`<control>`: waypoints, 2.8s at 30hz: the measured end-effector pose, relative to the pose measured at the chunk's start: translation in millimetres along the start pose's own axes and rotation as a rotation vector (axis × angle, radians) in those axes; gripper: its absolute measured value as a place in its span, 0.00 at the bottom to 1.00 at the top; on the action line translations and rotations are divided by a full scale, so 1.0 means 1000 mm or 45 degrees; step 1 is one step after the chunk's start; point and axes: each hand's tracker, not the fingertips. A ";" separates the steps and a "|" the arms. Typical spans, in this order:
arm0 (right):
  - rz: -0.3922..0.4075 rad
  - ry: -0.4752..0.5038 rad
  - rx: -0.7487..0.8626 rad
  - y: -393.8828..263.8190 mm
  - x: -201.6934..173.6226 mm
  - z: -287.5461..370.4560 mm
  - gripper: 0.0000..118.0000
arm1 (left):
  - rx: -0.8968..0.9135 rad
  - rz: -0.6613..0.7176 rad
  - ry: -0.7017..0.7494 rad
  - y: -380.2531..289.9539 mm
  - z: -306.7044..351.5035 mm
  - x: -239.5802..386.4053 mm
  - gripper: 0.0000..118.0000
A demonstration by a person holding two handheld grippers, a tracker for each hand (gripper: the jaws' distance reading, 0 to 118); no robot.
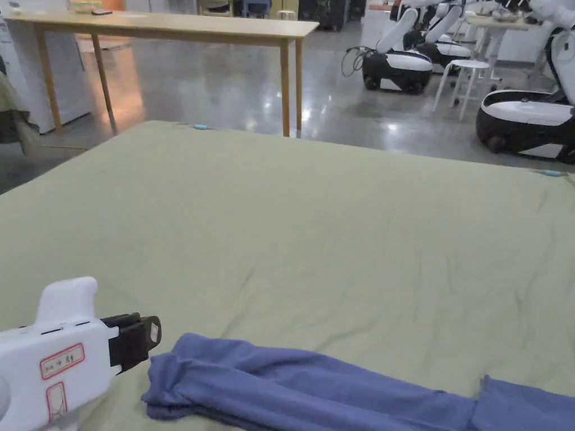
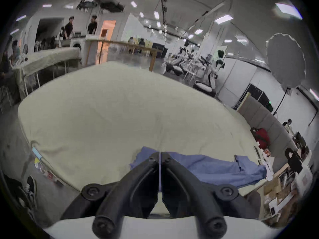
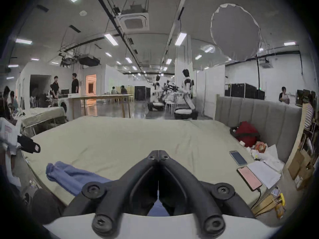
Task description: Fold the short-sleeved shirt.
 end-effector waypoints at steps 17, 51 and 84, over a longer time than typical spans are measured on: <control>0.039 -0.010 -0.072 -0.002 -0.016 -0.005 0.01 | -0.706 0.460 -0.559 0.029 -0.115 -0.103 0.90; -0.015 0.076 -0.037 0.011 0.000 -0.004 0.01 | -0.568 0.137 -0.262 0.076 -0.041 -0.008 0.10; -0.090 0.020 -0.198 -0.021 0.031 -0.011 0.01 | -0.615 0.002 -0.455 -0.003 -0.128 0.177 0.04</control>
